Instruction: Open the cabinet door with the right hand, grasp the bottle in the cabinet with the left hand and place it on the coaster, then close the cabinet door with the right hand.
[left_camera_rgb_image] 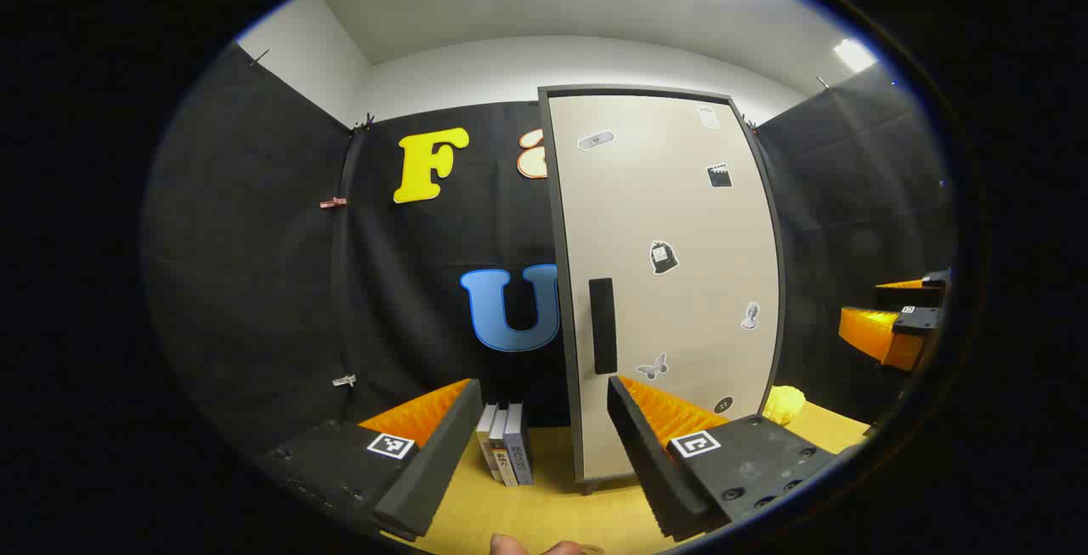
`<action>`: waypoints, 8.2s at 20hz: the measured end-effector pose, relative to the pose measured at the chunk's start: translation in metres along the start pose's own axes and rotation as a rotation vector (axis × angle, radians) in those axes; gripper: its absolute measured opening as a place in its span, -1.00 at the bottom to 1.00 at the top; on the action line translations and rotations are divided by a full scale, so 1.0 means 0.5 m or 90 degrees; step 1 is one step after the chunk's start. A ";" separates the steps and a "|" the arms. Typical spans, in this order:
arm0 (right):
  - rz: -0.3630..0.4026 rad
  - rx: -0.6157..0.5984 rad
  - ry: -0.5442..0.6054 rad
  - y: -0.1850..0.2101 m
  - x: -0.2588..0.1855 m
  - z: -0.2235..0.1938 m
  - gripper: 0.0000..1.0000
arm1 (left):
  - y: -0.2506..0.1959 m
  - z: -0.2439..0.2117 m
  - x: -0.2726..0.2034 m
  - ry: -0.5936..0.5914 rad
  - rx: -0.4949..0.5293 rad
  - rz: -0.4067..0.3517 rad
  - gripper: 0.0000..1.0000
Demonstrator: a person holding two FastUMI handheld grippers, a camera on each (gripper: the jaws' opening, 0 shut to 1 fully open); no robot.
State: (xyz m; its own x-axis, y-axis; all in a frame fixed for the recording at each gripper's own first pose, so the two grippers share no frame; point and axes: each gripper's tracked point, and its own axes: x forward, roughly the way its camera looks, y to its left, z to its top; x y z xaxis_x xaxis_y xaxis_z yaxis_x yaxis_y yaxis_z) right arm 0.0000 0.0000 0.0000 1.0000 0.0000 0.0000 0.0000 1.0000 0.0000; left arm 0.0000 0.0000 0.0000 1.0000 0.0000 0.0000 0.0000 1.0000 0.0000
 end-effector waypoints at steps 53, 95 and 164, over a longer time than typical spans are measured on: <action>0.157 0.032 0.044 0.483 0.360 -0.087 0.94 | 0.218 -0.110 -0.005 0.046 -0.024 0.101 0.87; 0.271 0.082 0.076 0.372 0.156 -0.036 -0.70 | 0.022 -0.018 -0.074 0.007 -0.015 0.038 0.87; -0.143 0.044 0.027 -0.062 0.179 -0.082 0.95 | -0.458 -0.166 0.667 0.027 -0.052 -0.065 0.66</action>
State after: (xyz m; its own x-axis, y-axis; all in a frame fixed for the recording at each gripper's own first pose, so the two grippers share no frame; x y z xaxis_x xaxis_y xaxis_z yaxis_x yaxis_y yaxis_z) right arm 0.0894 -0.0308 -0.0409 0.9741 -0.2204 -0.0497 0.2233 0.9727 0.0635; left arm 0.3336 -0.2288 -0.0830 0.9939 -0.1032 -0.0377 0.0998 0.9915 -0.0832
